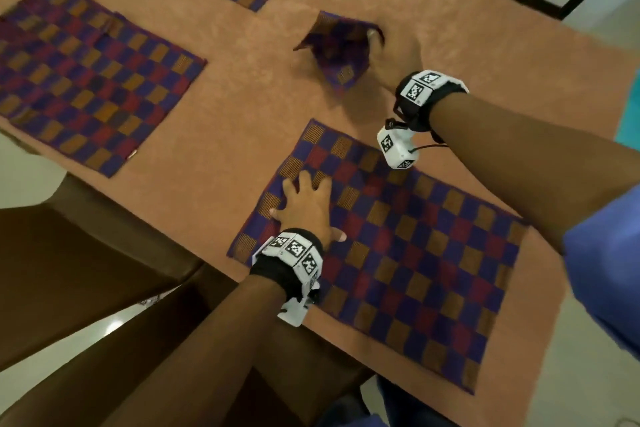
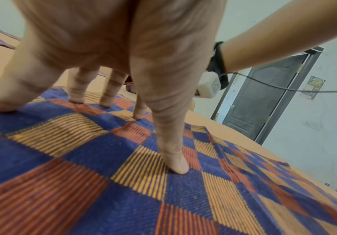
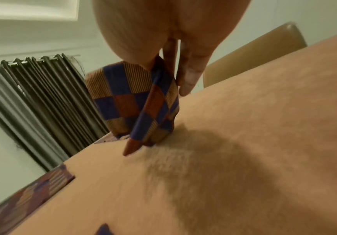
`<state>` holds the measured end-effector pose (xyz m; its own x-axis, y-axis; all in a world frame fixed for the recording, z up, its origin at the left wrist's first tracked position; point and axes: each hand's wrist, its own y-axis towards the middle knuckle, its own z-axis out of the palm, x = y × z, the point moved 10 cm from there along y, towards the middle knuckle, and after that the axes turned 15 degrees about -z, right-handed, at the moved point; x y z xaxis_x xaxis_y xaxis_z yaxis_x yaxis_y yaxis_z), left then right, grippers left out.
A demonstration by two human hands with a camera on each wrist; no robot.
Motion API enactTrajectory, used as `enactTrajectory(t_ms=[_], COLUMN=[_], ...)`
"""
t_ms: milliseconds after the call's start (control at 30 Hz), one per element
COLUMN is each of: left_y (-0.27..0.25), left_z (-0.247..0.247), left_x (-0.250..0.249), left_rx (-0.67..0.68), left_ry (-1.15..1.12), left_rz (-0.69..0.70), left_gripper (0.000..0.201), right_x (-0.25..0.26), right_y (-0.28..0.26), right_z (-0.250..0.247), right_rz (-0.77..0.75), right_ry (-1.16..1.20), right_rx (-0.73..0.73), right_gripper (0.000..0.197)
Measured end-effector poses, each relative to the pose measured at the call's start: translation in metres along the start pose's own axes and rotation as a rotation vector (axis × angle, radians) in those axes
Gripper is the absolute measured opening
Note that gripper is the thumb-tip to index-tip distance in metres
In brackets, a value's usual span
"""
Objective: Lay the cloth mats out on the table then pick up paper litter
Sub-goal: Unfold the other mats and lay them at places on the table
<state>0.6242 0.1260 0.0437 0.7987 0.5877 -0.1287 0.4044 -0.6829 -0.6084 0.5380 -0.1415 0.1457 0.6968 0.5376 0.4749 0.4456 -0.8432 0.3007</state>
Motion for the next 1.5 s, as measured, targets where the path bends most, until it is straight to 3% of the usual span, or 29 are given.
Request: enactTrajectory(t_ms=[200, 333, 400, 467, 533, 600, 633, 700, 800, 867, 1000, 1100, 1333, 1500], left_y=[-0.002, -0.016, -0.024, -0.033, -0.042, -0.061, -0.071, -0.084, -0.098, -0.110, -0.122, -0.125, -0.125, -0.122], left_z=[-0.014, -0.055, -0.070, -0.072, -0.057, -0.035, -0.030, -0.027, -0.023, -0.021, -0.026, -0.032, -0.038, -0.032], left_x=[0.000, -0.018, -0.028, -0.035, -0.040, -0.056, -0.060, -0.061, -0.066, -0.077, -0.088, -0.092, -0.094, -0.098], left_rx=[0.009, -0.179, -0.200, -0.104, 0.161, 0.444, 0.475, 0.376, 0.221, 0.237, 0.217, 0.229, 0.179, 0.189], left_ry=[-0.010, -0.313, -0.513, -0.760, -1.084, -1.331, -1.400, -1.400, -1.241, -1.166, -1.042, -1.044, -1.078, -1.088], left_rz=[-0.001, 0.150, 0.248, 0.246, 0.154, 0.106, 0.105, 0.102, 0.190, 0.269, 0.327, 0.338, 0.305, 0.265], left_gripper=[0.090, 0.095, 0.096, 0.100, 0.089, 0.050, 0.032, 0.016, 0.013, 0.019, 0.025, 0.023, 0.019, 0.019], right_x=[-0.008, 0.013, 0.026, 0.033, 0.030, 0.019, 0.012, 0.001, -0.004, 0.011, 0.032, 0.037, 0.048, 0.040], right_y=[-0.023, -0.059, -0.079, -0.102, -0.126, -0.155, -0.170, -0.196, -0.227, -0.239, -0.252, -0.251, -0.246, -0.251], right_z=[-0.096, -0.119, -0.128, -0.136, -0.135, -0.124, -0.116, -0.106, -0.116, -0.117, -0.103, -0.110, -0.115, -0.106], right_rz=[-0.017, -0.090, -0.180, -0.194, -0.094, 0.013, 0.050, 0.106, 0.114, 0.062, 0.086, 0.091, 0.020, 0.116], right_ry=[0.183, 0.271, 0.218, 0.277, 0.459, 0.588, 0.612, 0.523, 0.307, 0.344, 0.467, 0.449, 0.603, 0.718], right_rx=[-0.054, 0.241, 0.325, 0.335, 0.309, 0.292, 0.300, 0.288, 0.131, 0.089, 0.152, 0.126, 0.176, 0.170], right_gripper=[0.028, 0.028, 0.034, 0.040, 0.042, 0.039, 0.035, 0.023, 0.041, 0.041, 0.041, 0.044, 0.020, 0.020])
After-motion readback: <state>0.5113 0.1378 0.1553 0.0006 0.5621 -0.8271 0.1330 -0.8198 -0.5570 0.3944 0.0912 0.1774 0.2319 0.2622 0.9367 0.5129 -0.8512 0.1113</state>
